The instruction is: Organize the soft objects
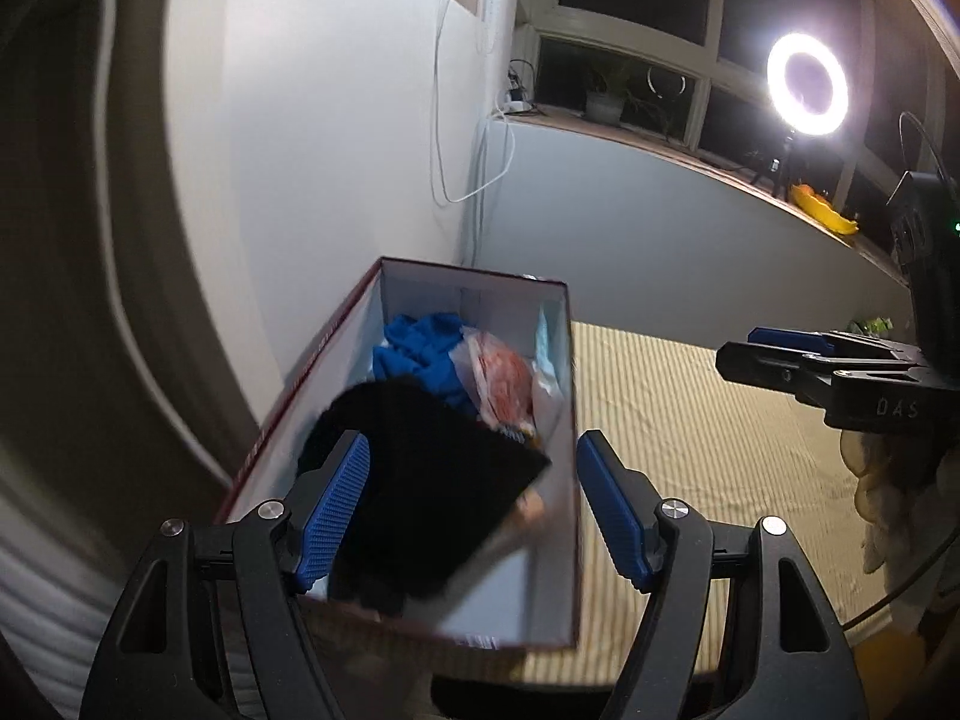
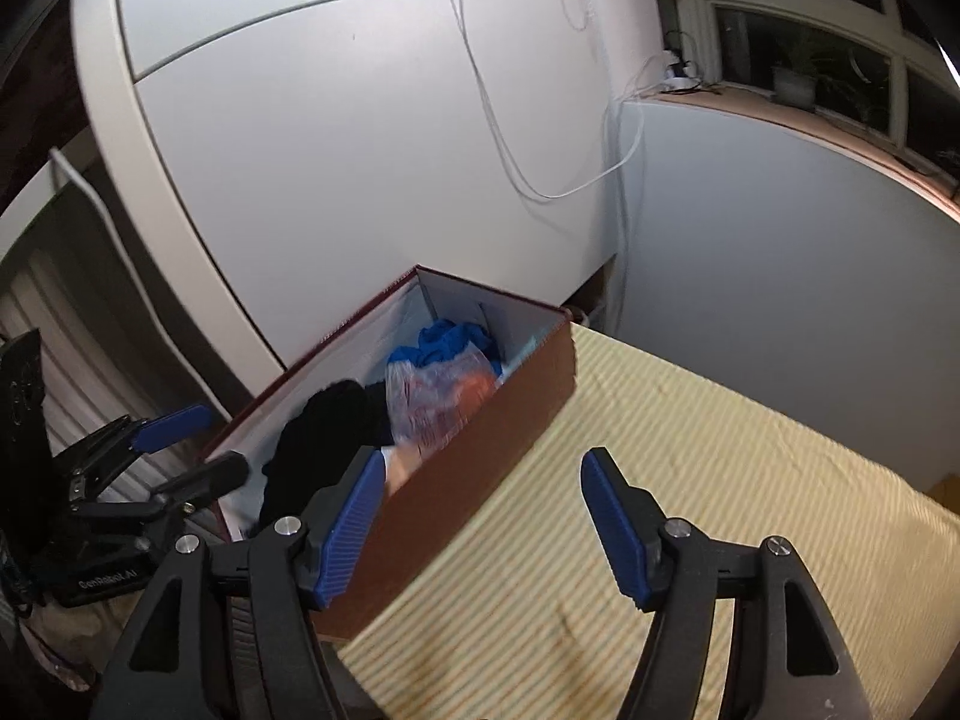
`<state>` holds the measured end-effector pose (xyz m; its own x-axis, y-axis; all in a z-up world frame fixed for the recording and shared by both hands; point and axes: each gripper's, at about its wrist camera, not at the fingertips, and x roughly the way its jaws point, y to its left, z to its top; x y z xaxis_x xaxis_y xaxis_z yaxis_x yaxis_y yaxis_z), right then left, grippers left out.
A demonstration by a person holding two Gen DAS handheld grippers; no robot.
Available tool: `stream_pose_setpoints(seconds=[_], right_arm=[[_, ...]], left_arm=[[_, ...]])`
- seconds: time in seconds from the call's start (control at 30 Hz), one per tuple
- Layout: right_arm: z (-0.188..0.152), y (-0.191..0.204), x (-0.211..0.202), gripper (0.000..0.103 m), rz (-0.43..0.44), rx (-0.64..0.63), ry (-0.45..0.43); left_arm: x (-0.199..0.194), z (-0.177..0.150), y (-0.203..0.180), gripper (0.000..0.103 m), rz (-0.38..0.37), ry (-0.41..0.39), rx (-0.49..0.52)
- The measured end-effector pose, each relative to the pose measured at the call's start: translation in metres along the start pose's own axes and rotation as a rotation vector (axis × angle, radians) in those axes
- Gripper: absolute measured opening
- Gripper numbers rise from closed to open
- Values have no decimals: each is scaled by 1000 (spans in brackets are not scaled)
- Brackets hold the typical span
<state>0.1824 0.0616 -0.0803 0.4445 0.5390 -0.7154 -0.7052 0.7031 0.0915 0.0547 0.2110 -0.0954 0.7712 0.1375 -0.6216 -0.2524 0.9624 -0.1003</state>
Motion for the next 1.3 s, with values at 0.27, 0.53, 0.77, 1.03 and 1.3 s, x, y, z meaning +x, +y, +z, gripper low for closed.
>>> stream_pose_setpoints(seconds=[0.27,0.53,0.77,1.03,1.3], right_arm=[[-55,14,-30,64,-70,-10,-51],[-101,36,-74,74,-110,-13,-134],[-116,39,-88,74,-129,-15,-141],[-123,38,-90,74,-132,-16,-131],[-125,38,-94,74,-135,-16,-136]], left_arm=[[-47,-37,-8,72,63,-103,-48],[-83,-61,-14,82,129,-167,-68],[-100,-65,-25,82,119,-190,-43],[-105,-69,-29,82,134,-194,-39],[-110,-71,-33,82,135,-195,-33]])
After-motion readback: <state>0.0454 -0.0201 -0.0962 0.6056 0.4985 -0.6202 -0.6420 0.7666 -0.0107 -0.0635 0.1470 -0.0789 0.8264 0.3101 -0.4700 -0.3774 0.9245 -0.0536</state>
